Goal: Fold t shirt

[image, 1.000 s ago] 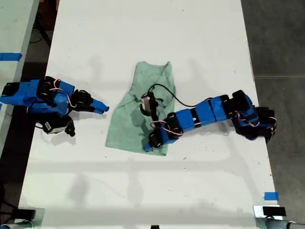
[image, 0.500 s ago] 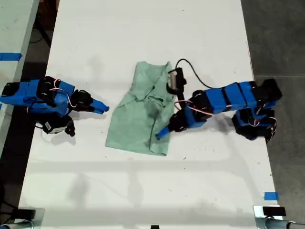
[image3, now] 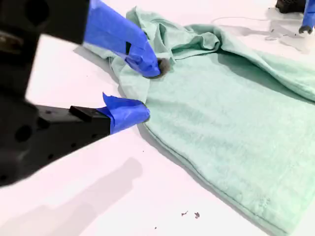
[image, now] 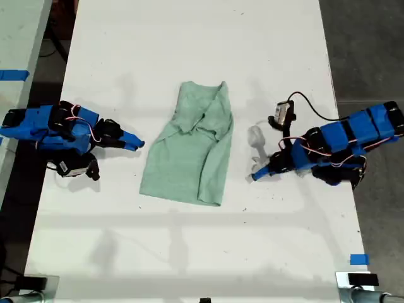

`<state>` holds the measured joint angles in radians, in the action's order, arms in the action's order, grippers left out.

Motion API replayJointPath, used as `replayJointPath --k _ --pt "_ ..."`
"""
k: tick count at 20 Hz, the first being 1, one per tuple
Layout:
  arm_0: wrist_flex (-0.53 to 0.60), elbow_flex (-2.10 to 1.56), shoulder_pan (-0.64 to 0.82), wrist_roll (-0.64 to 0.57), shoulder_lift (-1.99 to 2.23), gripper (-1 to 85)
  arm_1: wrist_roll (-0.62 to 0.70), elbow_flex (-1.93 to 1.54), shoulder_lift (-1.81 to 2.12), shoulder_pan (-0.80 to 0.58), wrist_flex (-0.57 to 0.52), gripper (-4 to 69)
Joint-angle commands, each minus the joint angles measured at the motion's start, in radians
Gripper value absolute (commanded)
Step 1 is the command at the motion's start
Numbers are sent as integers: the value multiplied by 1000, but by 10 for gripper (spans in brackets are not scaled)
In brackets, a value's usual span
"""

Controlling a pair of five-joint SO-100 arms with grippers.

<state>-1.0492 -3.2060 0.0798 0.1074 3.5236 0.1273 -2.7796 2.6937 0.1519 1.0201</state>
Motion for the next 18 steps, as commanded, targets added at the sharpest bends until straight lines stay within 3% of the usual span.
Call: replayJointPath --k 1,4,7,10,14,18 --pt "17 -17 -9 -5 5 112 55 -32 81 -17 5 241" --pt "17 -17 -9 -5 5 112 121 -132 333 -84 104 218" --pt "17 -17 -9 -6 5 112 141 -288 825 -138 393 193" --pt "17 -17 -9 -6 6 112 141 -287 813 -141 391 191" --pt "17 -17 -8 -6 6 112 247 -291 810 -227 388 180" --pt "17 -17 -8 -6 6 112 321 -293 810 -225 387 174"
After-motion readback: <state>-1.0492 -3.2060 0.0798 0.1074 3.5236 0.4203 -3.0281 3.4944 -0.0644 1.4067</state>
